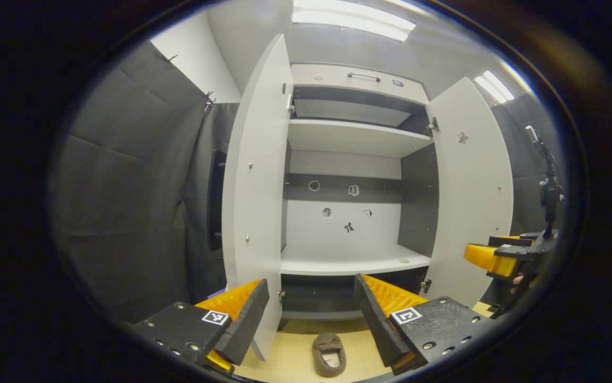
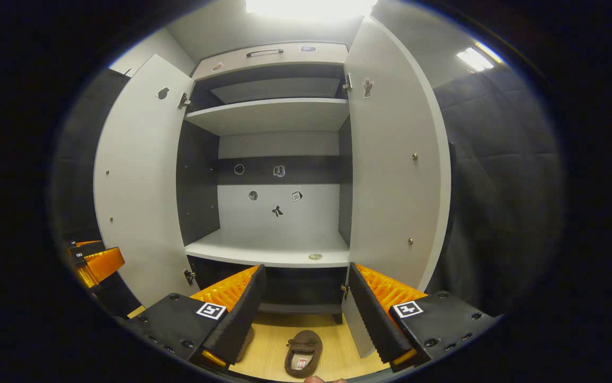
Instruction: Grab one shoe with the right hand and put it into the shoe cabinet, grab the other shoe with the left hand and put it into the shoe cabinet; then close the right door with the right hand and the left door with the left hand.
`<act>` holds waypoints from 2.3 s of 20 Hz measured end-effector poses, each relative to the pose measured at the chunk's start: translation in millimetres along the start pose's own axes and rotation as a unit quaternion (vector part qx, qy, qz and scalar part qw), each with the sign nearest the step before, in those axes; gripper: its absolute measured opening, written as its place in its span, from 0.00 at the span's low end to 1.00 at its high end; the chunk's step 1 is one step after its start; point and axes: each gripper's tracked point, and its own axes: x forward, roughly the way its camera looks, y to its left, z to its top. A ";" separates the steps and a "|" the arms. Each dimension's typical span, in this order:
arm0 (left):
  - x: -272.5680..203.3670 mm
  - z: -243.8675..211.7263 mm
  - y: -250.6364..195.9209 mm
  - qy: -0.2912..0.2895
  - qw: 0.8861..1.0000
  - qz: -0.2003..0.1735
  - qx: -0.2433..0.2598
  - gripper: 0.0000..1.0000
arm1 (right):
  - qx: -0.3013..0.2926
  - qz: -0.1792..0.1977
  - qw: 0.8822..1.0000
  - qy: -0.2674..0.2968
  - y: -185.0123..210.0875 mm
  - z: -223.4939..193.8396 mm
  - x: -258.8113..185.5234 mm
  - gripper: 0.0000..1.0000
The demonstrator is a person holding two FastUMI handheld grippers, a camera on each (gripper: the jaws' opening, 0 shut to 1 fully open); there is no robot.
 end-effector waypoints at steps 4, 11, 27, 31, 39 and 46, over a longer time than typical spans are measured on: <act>-0.7 -11.7 5.9 0.013 1.000 0.004 -0.004 0.94 | 0.001 0.000 0.998 0.061 6.8 -31.5 19.1 0.98; -4.4 -25.3 11.9 0.035 0.999 0.005 -0.011 0.94 | 0.021 0.067 0.976 0.204 45.2 -124.5 40.8 0.98; -9.2 -71.1 -2.5 0.092 0.996 -0.002 -0.010 0.94 | -0.005 0.109 0.903 0.416 74.1 -332.2 47.2 0.97; -14.2 -84.3 -12.2 0.107 0.994 -0.007 -0.030 0.94 | -0.065 0.082 0.900 0.422 57.8 -377.0 66.6 0.97; -18.2 -100.0 -4.8 0.124 0.992 0.014 -0.015 0.94 | -0.121 0.023 0.896 0.426 35.9 -414.3 107.8 0.79; -18.0 -95.0 -4.6 0.112 0.993 0.019 -0.018 0.94 | -0.143 -0.011 0.889 0.435 29.8 -410.6 106.1 0.24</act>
